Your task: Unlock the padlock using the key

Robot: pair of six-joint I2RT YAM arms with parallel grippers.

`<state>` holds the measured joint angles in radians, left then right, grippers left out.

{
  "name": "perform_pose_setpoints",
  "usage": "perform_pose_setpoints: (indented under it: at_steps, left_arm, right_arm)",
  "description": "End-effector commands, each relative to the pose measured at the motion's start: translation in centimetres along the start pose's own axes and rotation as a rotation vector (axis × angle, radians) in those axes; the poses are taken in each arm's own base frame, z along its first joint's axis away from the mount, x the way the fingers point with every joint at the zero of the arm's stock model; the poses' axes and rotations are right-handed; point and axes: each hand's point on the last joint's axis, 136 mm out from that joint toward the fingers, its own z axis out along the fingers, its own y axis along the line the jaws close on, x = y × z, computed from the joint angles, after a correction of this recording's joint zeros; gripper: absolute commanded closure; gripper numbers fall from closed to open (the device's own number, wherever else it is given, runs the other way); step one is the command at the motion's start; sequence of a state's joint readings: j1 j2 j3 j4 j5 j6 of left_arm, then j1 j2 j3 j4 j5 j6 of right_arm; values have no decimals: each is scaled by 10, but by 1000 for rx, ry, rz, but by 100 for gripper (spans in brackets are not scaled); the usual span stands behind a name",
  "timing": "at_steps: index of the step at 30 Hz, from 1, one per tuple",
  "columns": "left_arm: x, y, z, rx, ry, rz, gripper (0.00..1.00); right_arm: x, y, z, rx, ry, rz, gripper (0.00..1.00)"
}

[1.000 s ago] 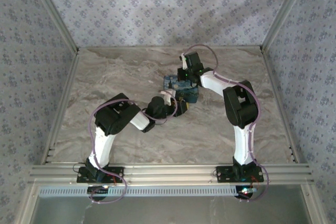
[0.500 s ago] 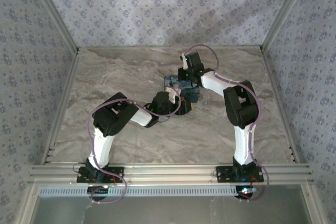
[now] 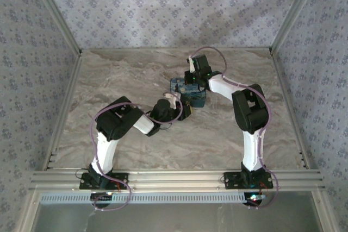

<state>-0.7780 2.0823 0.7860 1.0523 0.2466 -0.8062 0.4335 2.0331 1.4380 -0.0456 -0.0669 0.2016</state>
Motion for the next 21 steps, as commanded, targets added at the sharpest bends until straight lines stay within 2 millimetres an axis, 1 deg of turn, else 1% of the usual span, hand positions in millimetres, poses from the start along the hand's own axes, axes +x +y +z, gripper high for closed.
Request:
perform_pose_setpoints:
  at_steps: [1, 5, 6, 7, 10, 11, 13, 14, 15, 18, 21]
  left_arm:
    - [46, 51, -7, -152, 137, -69, 71]
    - [45, 51, -1, -138, 143, -70, 72]
    - [45, 50, 0, -134, 144, -68, 77]
    - [45, 50, 1, -133, 146, -69, 80]
    - [46, 54, 1, -149, 153, -74, 80]
    - [46, 55, 1, -154, 153, -77, 76]
    - [47, 59, 1, -168, 153, -85, 63]
    - [47, 59, 1, -173, 158, -87, 59]
    - [47, 58, 2, -172, 162, -87, 56]
    - [47, 53, 6, -155, 174, -81, 56]
    - [53, 53, 9, -163, 210, -77, 56]
  right_arm:
    - [9, 0, -7, -3, 36, 20, 100]
    - [9, 0, -8, -1, 34, 21, 100]
    - [9, 0, -8, 0, 35, 21, 100]
    - [9, 0, -9, 1, 33, 19, 100]
    - [8, -1, -10, 2, 32, 20, 100]
    - [8, -1, -10, 1, 33, 21, 100]
    - [8, 0, -10, -3, 31, 22, 100]
    - [9, -1, -9, -2, 34, 22, 100]
    - [9, -1, -9, -3, 33, 24, 100]
    - [11, 0, -8, -4, 35, 26, 100]
    - [13, -1, -7, -4, 35, 29, 100]
